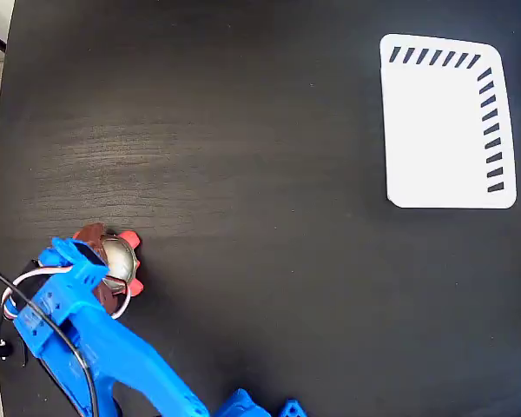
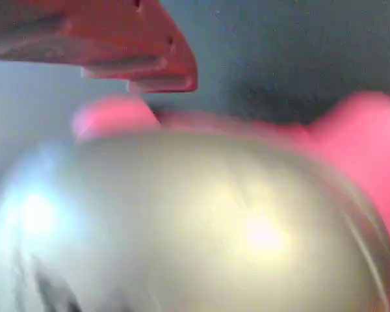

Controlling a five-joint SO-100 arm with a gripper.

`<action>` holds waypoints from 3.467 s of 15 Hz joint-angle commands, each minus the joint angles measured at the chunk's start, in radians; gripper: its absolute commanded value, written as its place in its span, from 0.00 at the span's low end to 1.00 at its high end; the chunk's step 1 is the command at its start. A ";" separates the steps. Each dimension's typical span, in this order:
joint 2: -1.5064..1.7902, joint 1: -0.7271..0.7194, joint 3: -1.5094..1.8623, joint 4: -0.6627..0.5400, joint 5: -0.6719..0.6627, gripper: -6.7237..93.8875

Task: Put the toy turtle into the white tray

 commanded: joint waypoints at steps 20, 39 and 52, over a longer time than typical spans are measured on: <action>0.336 0.463 -0.422 0.465 -0.330 0.04; -0.368 1.370 -1.436 0.500 -0.581 0.05; -0.744 1.394 -1.706 0.500 -0.569 0.61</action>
